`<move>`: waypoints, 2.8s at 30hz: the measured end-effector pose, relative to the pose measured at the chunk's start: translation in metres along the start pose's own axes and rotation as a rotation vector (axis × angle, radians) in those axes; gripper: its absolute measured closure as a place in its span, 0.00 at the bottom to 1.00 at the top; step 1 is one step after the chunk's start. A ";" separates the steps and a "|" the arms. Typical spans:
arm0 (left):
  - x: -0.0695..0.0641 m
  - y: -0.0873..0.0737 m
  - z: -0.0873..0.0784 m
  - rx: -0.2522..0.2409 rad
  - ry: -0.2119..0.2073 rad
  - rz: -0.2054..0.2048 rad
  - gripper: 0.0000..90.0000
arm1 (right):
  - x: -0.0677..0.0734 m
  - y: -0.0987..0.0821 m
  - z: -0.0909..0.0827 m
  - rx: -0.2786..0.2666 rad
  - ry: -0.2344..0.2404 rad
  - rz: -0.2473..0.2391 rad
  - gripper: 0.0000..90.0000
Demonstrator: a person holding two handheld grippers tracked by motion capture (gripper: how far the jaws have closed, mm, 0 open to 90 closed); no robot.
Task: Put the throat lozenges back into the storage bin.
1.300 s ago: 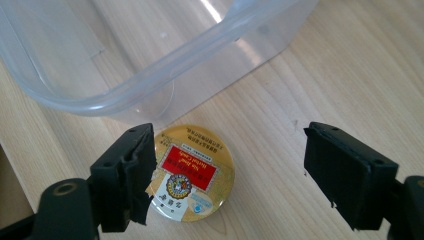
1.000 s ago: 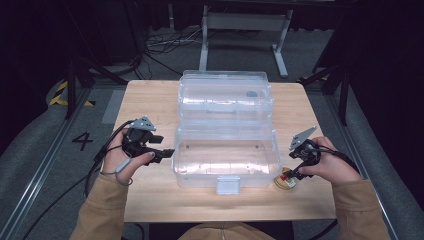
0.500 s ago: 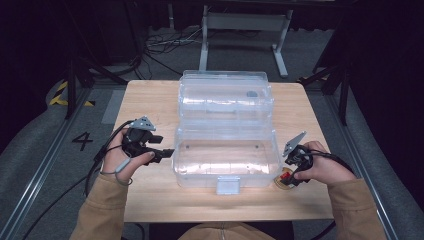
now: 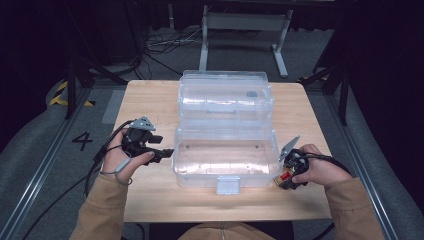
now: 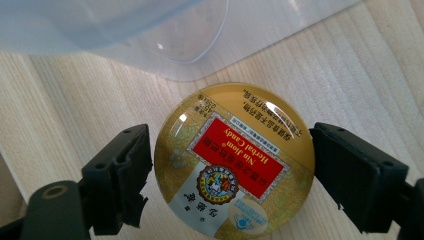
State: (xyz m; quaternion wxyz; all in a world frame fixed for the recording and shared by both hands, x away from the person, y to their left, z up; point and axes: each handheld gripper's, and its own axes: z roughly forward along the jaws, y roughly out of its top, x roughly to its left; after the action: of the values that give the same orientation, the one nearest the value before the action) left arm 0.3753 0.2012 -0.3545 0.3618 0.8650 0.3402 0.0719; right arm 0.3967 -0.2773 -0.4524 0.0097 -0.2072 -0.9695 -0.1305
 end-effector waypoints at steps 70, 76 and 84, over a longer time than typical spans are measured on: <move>0.001 -0.012 -0.006 0.005 0.019 -0.036 0.39 | -0.019 0.006 -0.060 -0.145 -0.050 0.056 0.22; 0.001 -0.013 -0.007 0.005 0.021 -0.038 0.39 | -0.021 0.003 -0.070 -0.179 -0.056 0.079 0.22; 0.002 -0.014 -0.010 -0.006 0.024 -0.049 0.39 | -0.019 0.008 -0.078 -0.180 -0.063 0.078 0.22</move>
State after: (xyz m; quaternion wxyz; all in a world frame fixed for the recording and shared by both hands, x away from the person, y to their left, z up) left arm 0.3657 0.2153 -0.3576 0.3618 0.8545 0.3653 0.0743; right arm 0.4148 -0.2985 -0.3767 -0.0342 -0.2488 -0.9448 -0.2103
